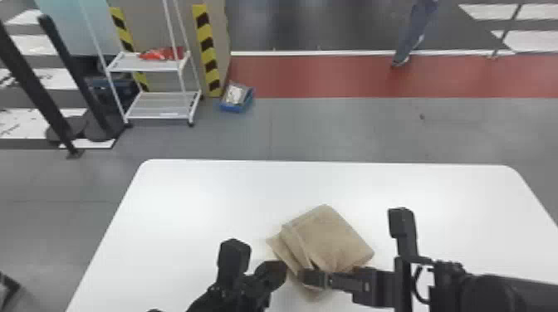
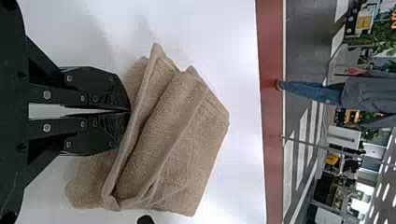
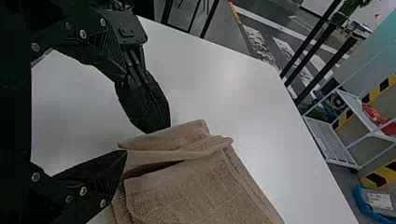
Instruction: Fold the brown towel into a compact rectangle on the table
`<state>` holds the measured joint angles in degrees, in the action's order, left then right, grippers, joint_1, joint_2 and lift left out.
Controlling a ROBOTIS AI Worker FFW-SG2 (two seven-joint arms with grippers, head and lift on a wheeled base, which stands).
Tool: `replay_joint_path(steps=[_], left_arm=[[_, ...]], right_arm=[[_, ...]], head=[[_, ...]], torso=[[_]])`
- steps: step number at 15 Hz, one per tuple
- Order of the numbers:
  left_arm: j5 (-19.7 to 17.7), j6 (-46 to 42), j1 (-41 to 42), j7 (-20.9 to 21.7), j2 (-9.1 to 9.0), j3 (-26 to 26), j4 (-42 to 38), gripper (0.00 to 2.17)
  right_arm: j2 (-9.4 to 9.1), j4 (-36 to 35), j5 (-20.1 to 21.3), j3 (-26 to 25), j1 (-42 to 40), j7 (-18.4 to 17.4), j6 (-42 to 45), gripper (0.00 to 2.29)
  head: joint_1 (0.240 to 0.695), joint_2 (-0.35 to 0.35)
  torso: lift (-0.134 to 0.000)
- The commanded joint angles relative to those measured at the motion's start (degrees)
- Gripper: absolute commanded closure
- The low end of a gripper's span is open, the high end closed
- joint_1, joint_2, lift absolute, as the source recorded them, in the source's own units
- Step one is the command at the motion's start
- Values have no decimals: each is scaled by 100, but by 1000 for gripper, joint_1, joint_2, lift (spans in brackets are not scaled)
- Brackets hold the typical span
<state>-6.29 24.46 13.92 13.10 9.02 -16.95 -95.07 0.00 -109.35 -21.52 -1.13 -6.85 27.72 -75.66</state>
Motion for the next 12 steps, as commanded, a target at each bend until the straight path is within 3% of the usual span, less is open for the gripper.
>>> replay_joint_path(steps=[1,3,5,7,12], left_arm=[[-31,12,207,-10,64,122,-302,1062],[-13,-446,339,-53,82,263,-407,1062],[-31,-692,401,-71,91,439,-513,1062],[-57,-762,418,-62,91,588,-530,1062],[-110,-815,401,-27,82,658,-521,1062]], right_arm=[[-5,-421,166,-213,-457,67,134,667],[-5,-667,641,-327,-721,111,187,1477],[-5,-702,957,-599,-906,155,521,1875],[-5,-517,1572,-714,-1038,129,1171,1899],[-5,696,1660,-1004,-501,366,2261,1899]], head=[[695,36],[695,27],[695,2],[695,-23],[695,-99]], torso=[[0],[0],[0],[0],[0]])
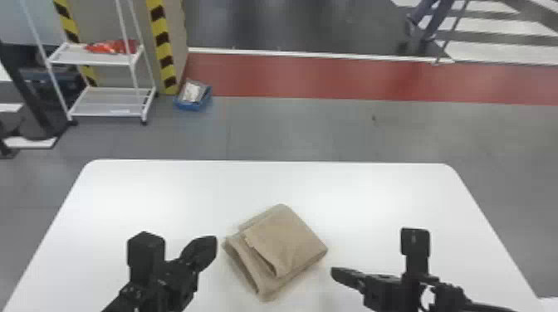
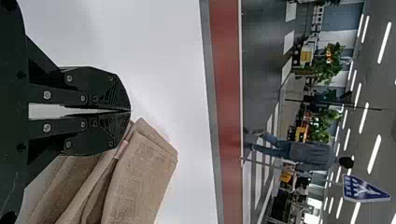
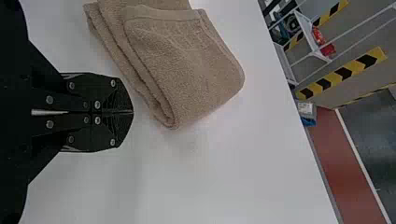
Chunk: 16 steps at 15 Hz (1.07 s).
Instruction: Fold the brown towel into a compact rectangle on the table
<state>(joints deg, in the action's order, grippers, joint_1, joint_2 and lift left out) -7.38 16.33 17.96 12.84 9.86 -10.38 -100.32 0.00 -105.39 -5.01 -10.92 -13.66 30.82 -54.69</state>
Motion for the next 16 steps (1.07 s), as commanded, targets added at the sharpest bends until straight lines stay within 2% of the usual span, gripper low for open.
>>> replay_joint_path(steps=[1,5,8,9,14,15,16], left_arm=[[0,-2,-3,-10,-1,1,22,1062],[0,15,-29,8,7,18,39,1062],[-9,15,-38,69,7,62,39,1062],[-26,15,-38,87,7,62,39,1062],[-237,-20,41,236,130,229,-5,1062],[-290,-90,41,254,166,256,4,1062],[-308,-90,50,272,166,308,13,1062]], right_arm=[[-5,529,18,-51,329,126,235,1899],[-5,1214,97,-51,803,170,446,1899],[-5,1873,176,20,1463,117,516,1899],[-5,2172,282,46,1753,91,534,1899],[-5,3728,299,450,3229,-85,762,1899],[-5,3824,308,477,3326,-85,868,1899],[-5,3693,247,538,3317,21,498,1895]], head=[[695,-102],[695,-95],[695,-92],[695,-85],[695,-57],[695,-43],[695,-30]], torso=[[0],[0],[0],[0],[0],[0],[0]])
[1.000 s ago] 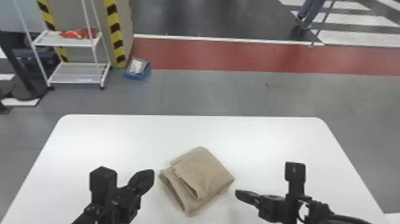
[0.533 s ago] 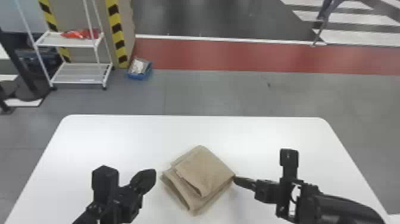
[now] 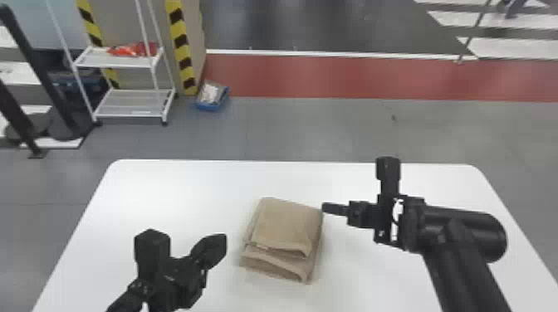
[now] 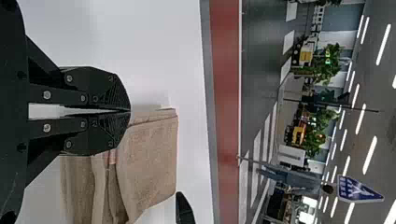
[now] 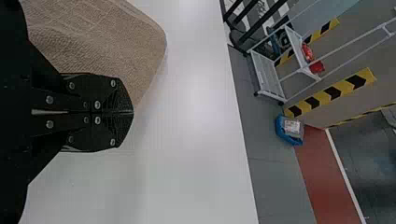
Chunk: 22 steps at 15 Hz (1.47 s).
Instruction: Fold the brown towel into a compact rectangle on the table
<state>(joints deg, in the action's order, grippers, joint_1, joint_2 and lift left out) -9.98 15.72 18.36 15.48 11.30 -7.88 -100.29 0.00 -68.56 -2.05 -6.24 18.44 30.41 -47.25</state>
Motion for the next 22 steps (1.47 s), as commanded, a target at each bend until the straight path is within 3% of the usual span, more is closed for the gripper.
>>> replay_joint_path(steps=[1,4,5,6,8,9,12,16,22], left_arm=[[-48,-29,10,16,30,112,53,1062],[-31,-81,-25,-10,30,155,203,1062],[5,-81,-122,-28,21,138,361,1062],[49,-64,-254,-37,-14,112,581,1062],[57,-64,-377,-72,-32,-20,844,1062],[101,-64,-421,-80,-49,-64,915,1062],[277,-64,-570,-151,-155,-231,1187,1062],[356,77,-808,-195,-190,-310,1460,1065],[233,323,-702,-28,-172,-293,1293,1065]], right_arm=[[-5,-518,-165,61,-130,158,-844,1895],[0,-2505,-876,-325,-1070,325,-2356,1882],[105,-2900,-1052,-484,-1211,386,-2777,1851],[255,-3313,-1175,-563,-1386,422,-3024,1534],[501,-4025,-973,-484,-1800,430,-2408,363],[536,-4201,-753,-431,-1923,527,-2039,174],[589,-4227,-560,-440,-1914,1037,-1354,167],[606,-4227,-1509,-888,-1624,1002,-2496,171],[598,-4122,-1518,-844,-1211,931,-2690,171]], head=[[695,-20],[695,19],[695,26],[695,31],[695,20],[695,7],[695,-41],[695,-60],[695,-65]], torso=[[0],[0],[0],[0],[0],[0],[0],[0],[0]])
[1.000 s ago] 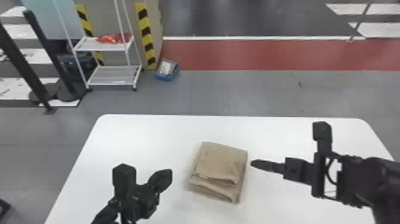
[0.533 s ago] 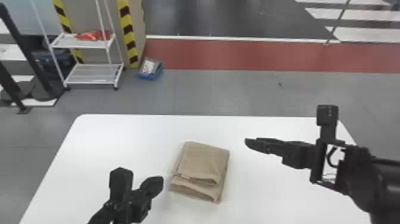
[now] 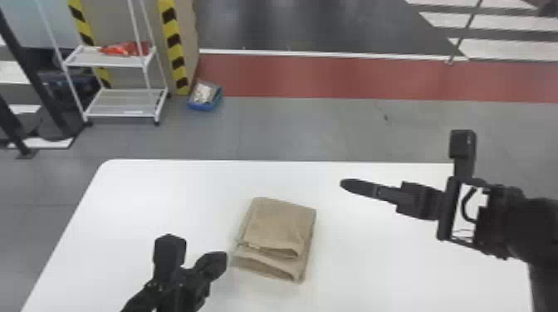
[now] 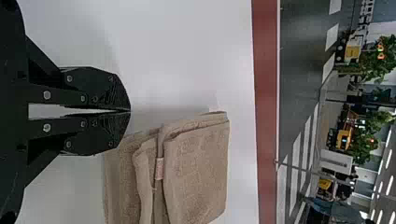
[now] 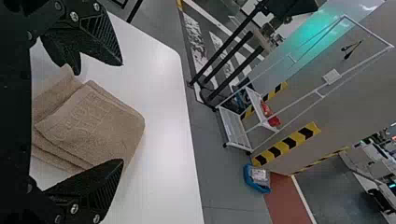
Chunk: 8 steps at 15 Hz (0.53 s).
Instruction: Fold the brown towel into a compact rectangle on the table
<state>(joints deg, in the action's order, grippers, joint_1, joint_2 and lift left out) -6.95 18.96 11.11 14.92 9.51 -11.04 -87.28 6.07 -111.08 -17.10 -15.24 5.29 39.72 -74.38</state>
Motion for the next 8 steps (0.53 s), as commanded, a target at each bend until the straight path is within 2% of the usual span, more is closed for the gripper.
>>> replay_joint_path(steps=[1,6,8], left_arm=[[-131,-1,41,37,7,14,-26,1065],[-263,-89,181,63,-72,-118,-70,1065],[-236,-212,172,-77,-81,-250,-70,1065]], right_arm=[[-27,236,-4,73,192,-8,42,171],[-70,816,-13,302,517,-34,358,171],[-79,851,-30,311,517,-25,446,171]], head=[[695,-66],[695,-54],[695,-61]], torso=[[0],[0],[0]])
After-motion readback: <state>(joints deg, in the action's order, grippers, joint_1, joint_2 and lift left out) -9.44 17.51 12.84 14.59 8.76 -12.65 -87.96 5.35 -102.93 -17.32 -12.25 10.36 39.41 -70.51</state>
